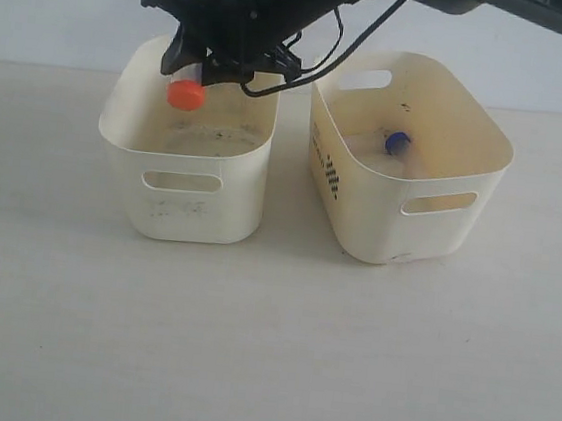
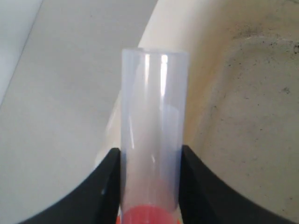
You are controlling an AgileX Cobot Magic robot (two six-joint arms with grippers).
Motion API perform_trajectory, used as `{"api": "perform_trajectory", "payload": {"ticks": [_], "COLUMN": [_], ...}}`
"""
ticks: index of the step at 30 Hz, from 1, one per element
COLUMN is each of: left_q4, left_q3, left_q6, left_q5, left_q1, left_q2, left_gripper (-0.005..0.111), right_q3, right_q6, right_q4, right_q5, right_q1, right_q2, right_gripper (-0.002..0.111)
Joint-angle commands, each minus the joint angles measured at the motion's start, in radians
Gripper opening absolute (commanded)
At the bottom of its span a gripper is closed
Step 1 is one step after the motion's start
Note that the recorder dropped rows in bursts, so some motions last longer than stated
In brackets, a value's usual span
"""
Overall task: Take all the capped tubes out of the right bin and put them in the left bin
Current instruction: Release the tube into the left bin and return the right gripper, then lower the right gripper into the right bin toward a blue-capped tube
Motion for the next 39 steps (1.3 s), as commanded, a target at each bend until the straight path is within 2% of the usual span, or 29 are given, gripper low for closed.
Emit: {"api": "perform_trajectory", "payload": {"ticks": [1, 3, 5, 7, 10, 15, 16, 21, 27, 33, 39], "left_q4": [-0.006, -0.006, -0.006, -0.006, -0.006, -0.006, -0.006, -0.006, -0.006, -0.006, -0.006], "left_q3": [-0.004, -0.004, -0.004, -0.004, -0.004, -0.004, -0.004, -0.004, -0.004, -0.004, -0.004], "left_q6": [-0.010, -0.010, -0.010, -0.010, -0.010, -0.010, -0.010, -0.010, -0.010, -0.010, -0.010], "left_q5": [-0.004, -0.004, -0.004, -0.004, -0.004, -0.004, -0.004, -0.004, -0.004, -0.004, -0.004], "left_q1": [0.000, 0.000, 0.000, 0.000, 0.000, 0.000, 0.000, 0.000, 0.000, 0.000, 0.000], "left_q2": [0.000, 0.000, 0.000, 0.000, 0.000, 0.000, 0.000, 0.000, 0.000, 0.000, 0.000], "left_gripper": [0.004, 0.004, 0.004, 0.004, 0.004, 0.004, 0.004, 0.004, 0.004, 0.004, 0.004], "right_q3": [0.000, 0.000, 0.000, -0.004, -0.038, -0.092, -0.093, -0.093, -0.091, -0.091, -0.091], "right_q6": [-0.006, 0.002, -0.006, -0.005, -0.003, -0.030, -0.043, -0.035, 0.104, 0.125, 0.129], "right_q4": [-0.008, -0.010, -0.012, -0.014, -0.014, -0.056, -0.083, -0.264, -0.560, -0.586, -0.610], "right_q5": [0.024, 0.030, 0.044, 0.070, 0.126, 0.257, 0.273, 0.326, 0.340, 0.319, 0.383], "right_q1": [0.001, 0.001, 0.001, -0.005, -0.033, -0.119, -0.135, -0.214, -0.230, -0.230, -0.230], "right_q2": [0.011, 0.015, 0.015, 0.013, -0.001, -0.049, -0.057, -0.080, -0.066, -0.038, 0.031], "right_gripper": [0.070, 0.088, 0.087, 0.079, 0.057, 0.007, 0.000, 0.000, 0.000, 0.000, 0.000]}}
